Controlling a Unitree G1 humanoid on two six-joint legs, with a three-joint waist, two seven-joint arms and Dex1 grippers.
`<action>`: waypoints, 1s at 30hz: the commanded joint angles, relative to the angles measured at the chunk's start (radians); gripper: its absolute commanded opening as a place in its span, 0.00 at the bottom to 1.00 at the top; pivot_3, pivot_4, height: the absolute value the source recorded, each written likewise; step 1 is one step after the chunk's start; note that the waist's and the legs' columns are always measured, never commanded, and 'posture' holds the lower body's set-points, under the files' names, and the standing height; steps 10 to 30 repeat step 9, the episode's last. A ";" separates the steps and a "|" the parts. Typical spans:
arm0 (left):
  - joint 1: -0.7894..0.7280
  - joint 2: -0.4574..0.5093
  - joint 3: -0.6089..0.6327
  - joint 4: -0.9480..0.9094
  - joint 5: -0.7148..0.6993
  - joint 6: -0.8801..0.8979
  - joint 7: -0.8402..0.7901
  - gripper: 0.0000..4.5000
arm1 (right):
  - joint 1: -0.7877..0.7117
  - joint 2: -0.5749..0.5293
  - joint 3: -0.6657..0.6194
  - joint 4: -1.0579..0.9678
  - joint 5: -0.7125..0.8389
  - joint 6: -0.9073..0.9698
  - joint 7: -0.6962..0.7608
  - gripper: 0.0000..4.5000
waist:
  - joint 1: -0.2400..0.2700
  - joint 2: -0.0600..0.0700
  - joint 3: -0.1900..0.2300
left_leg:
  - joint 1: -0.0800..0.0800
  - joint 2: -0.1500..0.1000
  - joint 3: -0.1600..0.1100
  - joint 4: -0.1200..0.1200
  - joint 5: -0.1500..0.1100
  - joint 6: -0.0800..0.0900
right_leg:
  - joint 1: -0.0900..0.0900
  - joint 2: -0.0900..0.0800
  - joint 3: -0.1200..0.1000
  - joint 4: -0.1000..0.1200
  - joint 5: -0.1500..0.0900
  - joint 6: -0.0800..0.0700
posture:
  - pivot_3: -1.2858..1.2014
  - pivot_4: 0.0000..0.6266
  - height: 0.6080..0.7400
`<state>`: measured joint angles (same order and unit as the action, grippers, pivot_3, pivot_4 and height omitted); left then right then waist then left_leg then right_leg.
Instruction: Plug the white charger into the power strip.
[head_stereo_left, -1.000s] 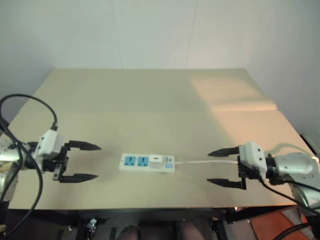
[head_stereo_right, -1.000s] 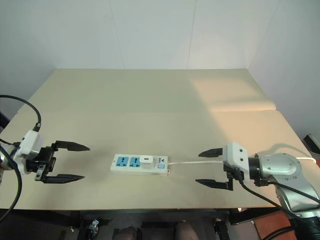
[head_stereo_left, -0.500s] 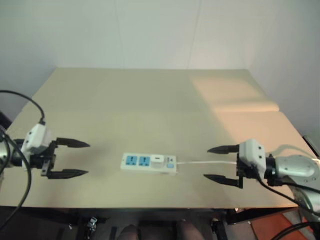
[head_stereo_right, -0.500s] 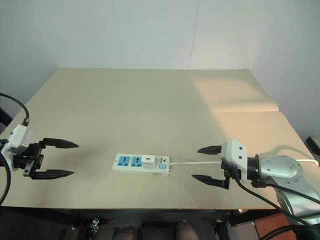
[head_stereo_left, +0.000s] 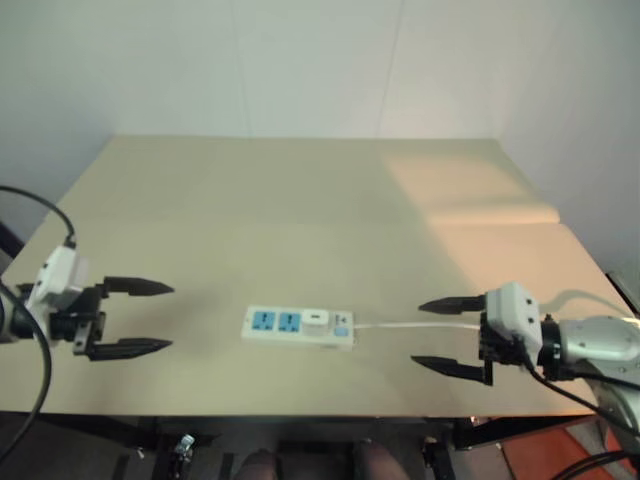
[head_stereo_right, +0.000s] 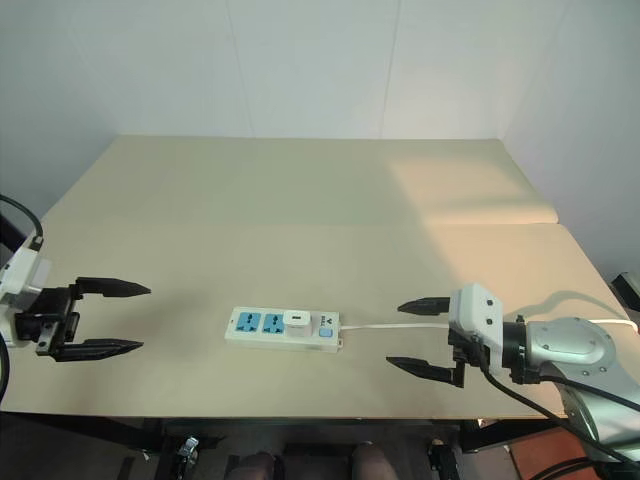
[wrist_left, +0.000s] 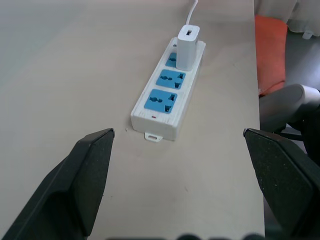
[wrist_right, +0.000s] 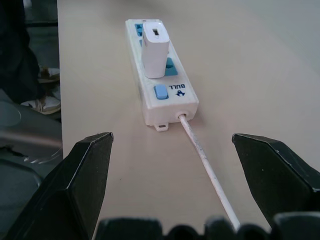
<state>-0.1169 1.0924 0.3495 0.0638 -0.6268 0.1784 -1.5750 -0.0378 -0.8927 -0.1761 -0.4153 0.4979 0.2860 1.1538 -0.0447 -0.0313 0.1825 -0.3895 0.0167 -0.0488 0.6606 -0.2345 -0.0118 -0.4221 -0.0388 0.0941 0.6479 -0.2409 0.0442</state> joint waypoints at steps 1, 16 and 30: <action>0.024 -0.016 0.050 -0.046 -0.012 -0.002 0.017 1.00 | -0.027 -0.017 -0.030 0.018 0.020 -0.005 0.013 0.99 | -0.001 0.000 0.000 | 0.000 0.000 0.000 0.000 0.000 0.000 | 0.000 0.000 0.000 0.000 0.000 0.000 | 0.52 0.24 1.00; -0.026 -0.080 0.007 -0.027 0.019 -0.028 0.051 1.00 | -0.076 -0.039 -0.013 0.086 -0.040 -0.018 0.013 0.99 | 0.001 0.000 0.000 | 0.000 0.000 0.000 0.000 0.000 0.000 | 0.000 0.000 0.000 0.000 0.000 0.000 | 0.52 0.24 1.00; -0.026 -0.080 0.007 -0.027 0.019 -0.028 0.051 1.00 | -0.076 -0.039 -0.013 0.086 -0.040 -0.018 0.013 0.99 | 0.001 0.000 0.000 | 0.000 0.000 0.000 0.000 0.000 0.000 | 0.000 0.000 0.000 0.000 0.000 0.000 | 0.52 0.24 1.00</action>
